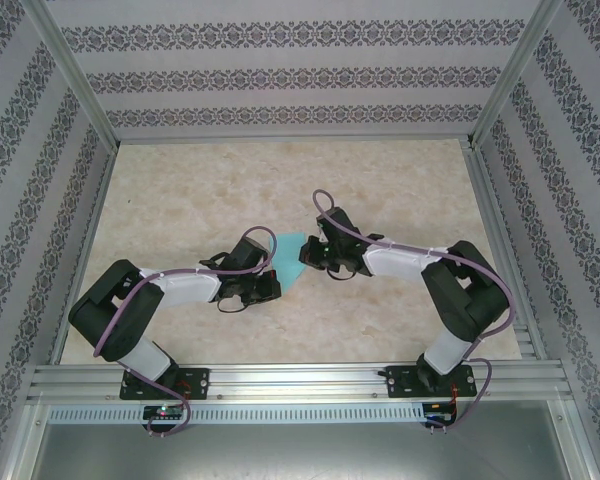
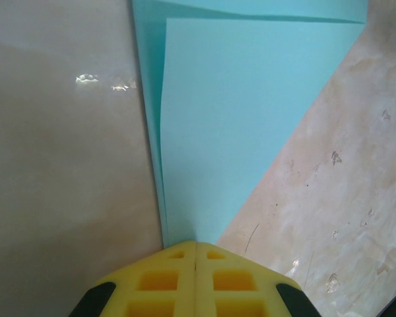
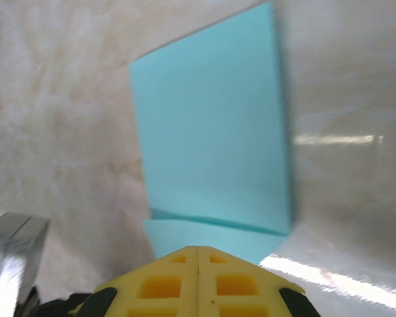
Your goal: Fold a paper plane with a square sheet of paper (pick it up from the middle)
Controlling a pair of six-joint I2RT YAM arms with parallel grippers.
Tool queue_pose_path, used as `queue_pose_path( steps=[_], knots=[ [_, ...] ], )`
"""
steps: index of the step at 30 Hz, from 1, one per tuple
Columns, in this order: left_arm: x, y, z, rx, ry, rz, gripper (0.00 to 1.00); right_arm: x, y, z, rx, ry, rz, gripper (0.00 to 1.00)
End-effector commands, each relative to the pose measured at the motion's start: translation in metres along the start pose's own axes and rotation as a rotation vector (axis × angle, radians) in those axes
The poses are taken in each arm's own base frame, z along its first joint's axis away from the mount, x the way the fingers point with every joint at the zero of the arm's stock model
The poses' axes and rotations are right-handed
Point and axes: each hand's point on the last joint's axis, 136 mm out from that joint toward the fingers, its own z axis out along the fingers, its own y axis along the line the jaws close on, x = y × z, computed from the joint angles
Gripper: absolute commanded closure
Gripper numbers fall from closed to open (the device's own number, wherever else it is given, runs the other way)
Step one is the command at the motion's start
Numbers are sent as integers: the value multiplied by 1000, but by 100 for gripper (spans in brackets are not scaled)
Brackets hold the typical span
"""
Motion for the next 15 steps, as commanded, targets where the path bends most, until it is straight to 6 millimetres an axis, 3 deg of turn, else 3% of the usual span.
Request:
queue_pose_path(
  steps=[1,6,15],
  knots=[
    [28,39,4,-156,92,-33,100,8,9,9,-31,15,-2,100],
    [27,35,3,-144,88,-21,100,28,13,30,-79,109,6,100],
    [24,17,0,-89,105,66,100,45,-20,45,31,176,36,100]
  ],
)
